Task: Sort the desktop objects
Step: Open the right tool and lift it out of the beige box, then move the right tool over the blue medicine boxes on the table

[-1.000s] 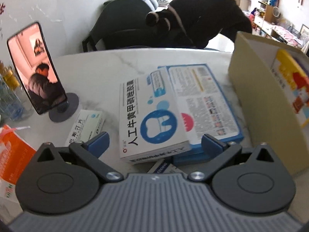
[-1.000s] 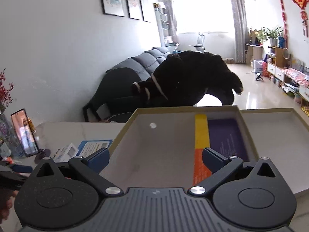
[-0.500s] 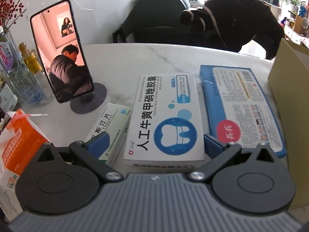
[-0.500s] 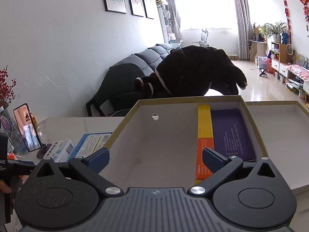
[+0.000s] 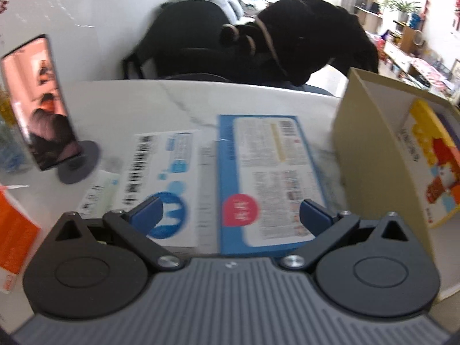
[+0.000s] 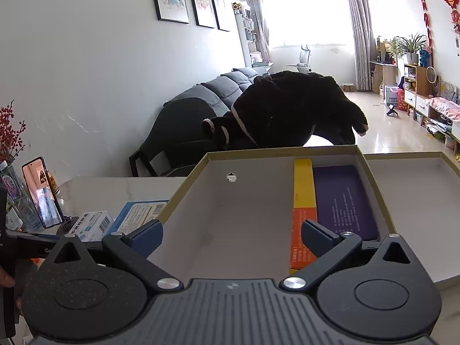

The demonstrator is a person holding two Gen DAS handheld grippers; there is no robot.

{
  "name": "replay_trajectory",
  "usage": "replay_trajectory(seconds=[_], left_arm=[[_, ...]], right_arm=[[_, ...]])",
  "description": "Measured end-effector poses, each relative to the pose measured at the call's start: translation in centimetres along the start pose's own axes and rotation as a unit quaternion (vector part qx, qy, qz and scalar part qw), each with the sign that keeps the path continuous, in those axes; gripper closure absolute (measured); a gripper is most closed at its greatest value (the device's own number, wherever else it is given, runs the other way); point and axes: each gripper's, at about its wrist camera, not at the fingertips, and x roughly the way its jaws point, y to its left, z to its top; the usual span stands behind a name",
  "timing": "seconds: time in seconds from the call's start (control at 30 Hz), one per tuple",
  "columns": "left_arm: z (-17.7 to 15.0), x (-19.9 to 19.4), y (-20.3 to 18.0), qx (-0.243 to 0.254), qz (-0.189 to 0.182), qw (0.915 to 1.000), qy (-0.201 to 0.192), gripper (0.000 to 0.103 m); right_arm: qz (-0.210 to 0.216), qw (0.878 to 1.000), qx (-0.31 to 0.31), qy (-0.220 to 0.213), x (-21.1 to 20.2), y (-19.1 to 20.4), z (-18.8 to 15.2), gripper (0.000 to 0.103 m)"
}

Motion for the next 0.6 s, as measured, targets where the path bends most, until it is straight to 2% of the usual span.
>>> replay_trajectory(seconds=[0.17, 0.33, 0.4, 0.6], left_arm=[[0.4, 2.0, -1.9, 0.020, 0.009, 0.9995, 0.022, 0.000], [1.1, 3.1, -3.5, 0.035, 0.033, 0.9982, 0.035, 0.000], [1.4, 3.5, -4.0, 0.028, 0.031, 0.9978, 0.050, 0.000], [1.6, 4.1, -4.6, 0.036, 0.029, 0.9970, 0.062, 0.000]], right_arm=[[0.001, 1.000, 0.004, -0.001, 0.0, -0.3, 0.0, 0.000], [0.002, 1.000, 0.006, -0.001, 0.0, -0.5, 0.0, 0.000], [0.002, 1.000, 0.007, -0.001, 0.1, -0.5, 0.0, 0.000], [0.007, 1.000, 0.009, 0.000, 0.3, -0.5, 0.0, 0.000]])
